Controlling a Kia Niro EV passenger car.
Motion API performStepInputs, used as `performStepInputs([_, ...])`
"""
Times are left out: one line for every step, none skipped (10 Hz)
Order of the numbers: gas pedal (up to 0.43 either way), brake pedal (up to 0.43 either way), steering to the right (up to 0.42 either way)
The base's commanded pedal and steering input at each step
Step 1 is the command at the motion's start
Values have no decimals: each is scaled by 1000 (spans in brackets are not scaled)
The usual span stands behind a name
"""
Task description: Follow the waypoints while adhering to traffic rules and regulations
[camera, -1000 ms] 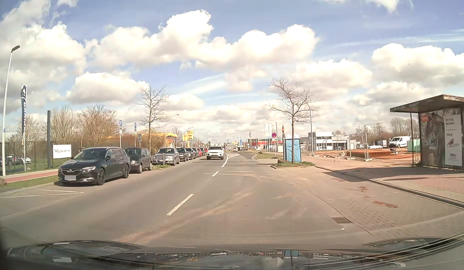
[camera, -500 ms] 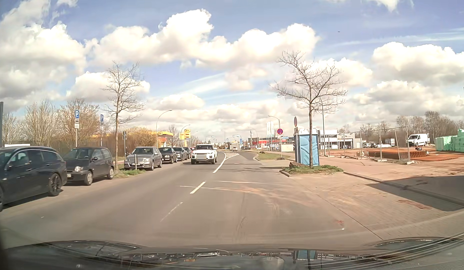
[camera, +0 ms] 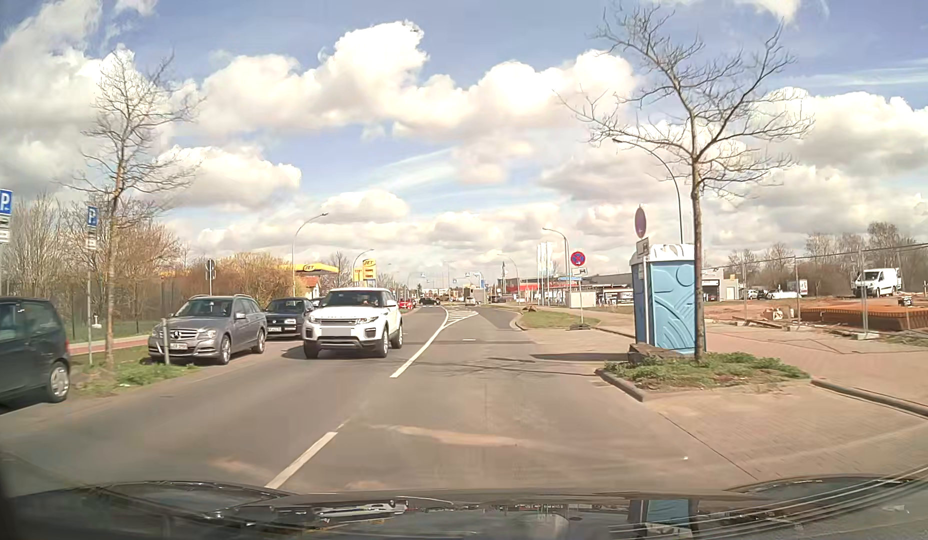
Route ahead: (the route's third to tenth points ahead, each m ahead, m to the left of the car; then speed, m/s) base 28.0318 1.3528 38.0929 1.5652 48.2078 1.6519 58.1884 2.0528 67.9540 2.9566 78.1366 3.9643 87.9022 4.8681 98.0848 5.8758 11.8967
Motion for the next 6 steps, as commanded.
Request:
performStepInputs([0, 0, -8])
performStepInputs([0, 0, -11])
performStepInputs([0, 0, -13])
performStepInputs([0, 0, -14])
performStepInputs([0, 0, -14])
performStepInputs([0, 0, -13])
